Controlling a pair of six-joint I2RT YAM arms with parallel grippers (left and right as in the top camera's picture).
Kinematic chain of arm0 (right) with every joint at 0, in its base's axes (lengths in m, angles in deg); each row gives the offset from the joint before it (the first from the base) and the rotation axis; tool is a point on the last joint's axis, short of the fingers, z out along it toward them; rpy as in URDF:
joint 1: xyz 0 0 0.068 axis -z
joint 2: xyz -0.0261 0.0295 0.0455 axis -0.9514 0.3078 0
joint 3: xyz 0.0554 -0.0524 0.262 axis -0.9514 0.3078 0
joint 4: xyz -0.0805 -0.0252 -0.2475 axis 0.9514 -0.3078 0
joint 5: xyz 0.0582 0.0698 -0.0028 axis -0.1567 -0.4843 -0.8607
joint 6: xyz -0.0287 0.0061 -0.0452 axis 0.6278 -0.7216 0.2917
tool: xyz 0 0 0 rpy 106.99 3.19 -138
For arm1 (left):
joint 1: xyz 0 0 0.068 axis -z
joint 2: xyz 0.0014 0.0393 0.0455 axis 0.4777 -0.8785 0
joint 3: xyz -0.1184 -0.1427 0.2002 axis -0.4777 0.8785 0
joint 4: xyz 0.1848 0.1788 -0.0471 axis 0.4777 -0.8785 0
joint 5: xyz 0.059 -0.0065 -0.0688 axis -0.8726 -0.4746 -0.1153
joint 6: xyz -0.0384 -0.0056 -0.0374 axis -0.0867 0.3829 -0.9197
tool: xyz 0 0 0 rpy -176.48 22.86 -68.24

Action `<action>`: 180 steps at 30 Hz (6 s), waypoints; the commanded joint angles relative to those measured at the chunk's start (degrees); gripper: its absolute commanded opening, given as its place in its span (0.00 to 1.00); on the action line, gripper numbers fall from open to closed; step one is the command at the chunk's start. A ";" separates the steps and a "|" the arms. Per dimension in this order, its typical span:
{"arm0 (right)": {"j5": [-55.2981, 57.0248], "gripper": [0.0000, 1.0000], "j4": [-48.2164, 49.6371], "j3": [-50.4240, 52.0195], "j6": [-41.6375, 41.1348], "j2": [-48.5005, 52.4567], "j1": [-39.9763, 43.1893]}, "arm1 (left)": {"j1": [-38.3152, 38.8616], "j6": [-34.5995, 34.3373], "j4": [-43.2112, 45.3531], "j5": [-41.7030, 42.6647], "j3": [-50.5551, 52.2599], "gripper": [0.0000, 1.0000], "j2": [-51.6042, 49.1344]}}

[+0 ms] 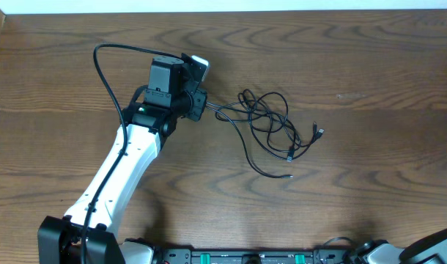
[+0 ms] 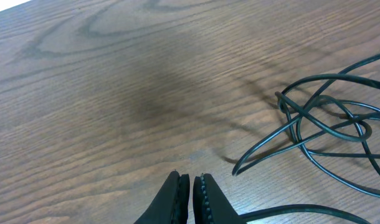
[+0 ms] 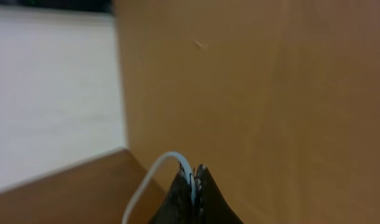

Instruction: Untangle cables

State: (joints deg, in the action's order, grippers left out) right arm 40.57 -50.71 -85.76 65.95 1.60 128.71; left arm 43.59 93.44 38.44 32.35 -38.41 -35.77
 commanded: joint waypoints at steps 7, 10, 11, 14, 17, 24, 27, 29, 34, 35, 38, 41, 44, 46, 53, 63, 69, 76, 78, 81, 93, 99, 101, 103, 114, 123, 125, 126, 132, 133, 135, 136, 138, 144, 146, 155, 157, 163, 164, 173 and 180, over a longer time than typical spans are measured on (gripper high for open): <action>1.95 0.01 0.50 -0.87 7.32 8.33 5.27 | -0.20 -0.13 -0.11 -0.33 -0.87 0.08 -0.44; 1.97 0.17 0.22 -0.87 7.26 10.86 5.29 | -0.20 -0.13 -0.11 -0.33 -0.87 0.07 -0.44; 1.97 0.30 -0.09 -0.87 6.86 11.72 5.29 | -0.20 -0.17 -0.11 -0.31 -0.87 0.08 -0.44; 2.01 0.56 -1.79 -0.85 5.51 13.16 5.31 | -0.20 -0.55 -0.13 -0.28 -0.87 0.08 -0.44; 2.10 0.92 -4.15 -0.85 5.09 13.35 5.31 | -0.20 -0.55 -0.11 -0.31 -0.87 0.07 -0.44; -2.67 0.99 -11.61 -0.85 1.66 11.21 4.70 | -0.20 -0.55 -0.11 -0.31 -0.87 0.08 -0.44; -10.08 0.99 -14.97 -0.85 -1.51 9.66 3.56 | -0.20 -0.55 -0.11 -0.31 -0.87 0.08 -0.44; -14.95 0.99 -16.74 -0.85 -5.11 9.01 2.40 | -0.20 -0.55 -0.11 -0.31 -0.87 0.08 -0.44; -25.49 0.99 -21.84 -0.85 -11.32 8.90 -2.71 | -0.20 -0.52 -0.11 -0.31 -0.87 0.08 -0.44; -26.73 0.99 -23.08 -0.85 -11.82 8.90 -4.31 | -0.20 -0.55 -0.11 -0.31 -0.87 0.08 -0.46; -30.27 0.99 -27.28 -0.85 -11.98 8.90 -10.25 | -0.20 -0.55 -0.11 -0.31 -0.87 0.07 -0.46; -31.15 0.99 -31.10 -0.85 -11.93 8.90 -17.27 | -0.20 -0.55 -0.11 -0.31 -0.87 0.07 -0.46; -31.17 0.99 -33.53 -0.85 -11.96 8.92 -27.34 | -0.20 -0.55 -0.11 -0.31 -0.87 0.08 -0.46; -31.15 0.99 -33.86 -0.85 -11.96 8.92 -32.15 | -0.20 -0.55 -0.11 -0.33 -0.87 0.07 -0.46; -30.73 0.99 -34.73 -0.85 -12.00 8.92 -46.84 | -0.20 -2.80 -0.11 -0.31 -0.87 0.08 -0.46; -25.03 0.99 -35.56 -0.85 -20.15 9.55 -63.32 | -0.20 -3.15 -0.11 -0.31 -0.87 0.07 -0.46; -16.46 0.84 -40.35 -0.85 -21.44 9.55 -68.48 | -0.20 -3.13 0.00 -0.33 -0.87 0.08 -0.46; -4.50 0.01 -47.21 -0.83 -22.97 9.62 -70.23 | -0.31 -3.13 0.46 -1.44 -0.87 0.08 -0.44; -4.46 0.01 -46.90 -0.85 -22.97 9.62 -69.48 | -0.57 -3.15 0.33 -4.98 -0.87 0.08 -0.33; -3.65 0.01 -47.04 -0.85 -23.56 9.60 -67.14 | -2.21 -3.26 0.11 -10.75 -0.87 0.08 0.13; -11.23 0.01 -48.39 -0.85 -23.52 9.49 -48.94 | -20.17 -7.23 -0.31 -15.13 -0.87 0.08 0.92; -11.19 0.01 -48.04 -0.85 -23.12 9.49 -43.01 | -27.43 -7.21 -0.35 -15.15 -0.87 0.07 0.92; -11.15 0.01 -47.91 -0.85 -23.10 9.49 -40.94 | -29.62 -7.21 -0.31 -15.15 -0.87 0.08 0.92; -11.15 0.01 -47.91 -0.85 -23.10 9.49 -38.51 | -31.98 -7.21 -0.13 -15.15 -0.87 0.08 0.90; -14.64 0.01 -48.43 -0.85 -23.10 9.51 -27.45 | -45.29 -7.21 -0.42 -11.82 -0.87 0.08 0.90; -11.78 0.01 -48.46 -0.85 -22.71 9.51 -27.47 | -46.75 -7.23 -0.07 -11.69 -0.87 0.07 0.90; -8.76 0.01 -48.61 -0.85 -22.71 9.51 -27.47 | -47.50 -8.55 0.37 -11.96 -0.87 0.07 0.90; -7.48 0.01 -48.85 -0.85 -22.73 9.51 -27.43 | -48.17 -9.88 0.61 -11.93 -0.87 0.08 0.90; -6.27 0.01 -50.99 -0.85 -24.04 9.51 -27.39 | -51.58 -16.22 0.35 -9.11 -0.87 0.07 0.90; -7.02 0.01 -51.17 -0.85 -23.98 9.51 -27.45 | -51.74 -16.22 0.35 -8.81 -0.87 0.08 0.90; -7.06 0.01 -51.39 -0.85 -22.91 9.51 -27.54 | -51.74 -16.50 0.59 -9.18 -0.87 0.07 0.90; -6.97 0.01 -51.63 -0.85 -21.99 9.51 -27.54 | -51.82 -17.92 0.98 -9.94 -0.87 0.07 0.90; -7.30 0.01 -52.11 -0.85 -21.84 9.51 -27.56 | -52.33 -21.22 2.36 -8.94 -0.87 0.08 0.90; -17.75 0.01 -49.55 -0.85 -20.41 9.51 -29.97 | -50.73 -24.28 8.90 16.72 -0.87 0.07 0.85; -19.87 0.01 -48.28 -0.85 -19.61 9.51 -31.56 | -48.70 -26.38 13.29 25.92 -0.87 0.08 0.85; -19.19 0.01 -47.74 -0.83 -17.27 9.51 -38.45 | -43.74 -43.06 46.07 30.58 -0.87 0.07 0.87; -19.12 0.01 -47.54 -0.83 -17.27 9.51 -40.33 | -43.56 -51.49 54.66 31.04 -0.87 0.08 0.87; -19.12 0.01 -47.43 -0.83 -17.05 9.51 -44.57 | -42.69 -58.23 65.05 31.19 -0.87 0.07 0.87; -19.12 0.01 -47.50 -0.83 -17.05 9.51 -45.44 | -42.71 -58.23 66.34 30.93 -0.87 0.08 0.87; -22.27 0.01 -47.69 -0.83 -16.70 9.51 -54.36 | -41.72 -51.58 62.64 29.03 -0.87 0.07 0.85; -23.89 0.01 -47.93 -0.83 -14.36 9.51 -62.90 | -36.33 -34.16 40.26 28.72 -0.87 0.07 0.85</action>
State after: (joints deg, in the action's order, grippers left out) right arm 18.83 -98.32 -86.07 49.36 11.46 68.70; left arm 4.62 46.97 83.03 60.98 -38.67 -35.45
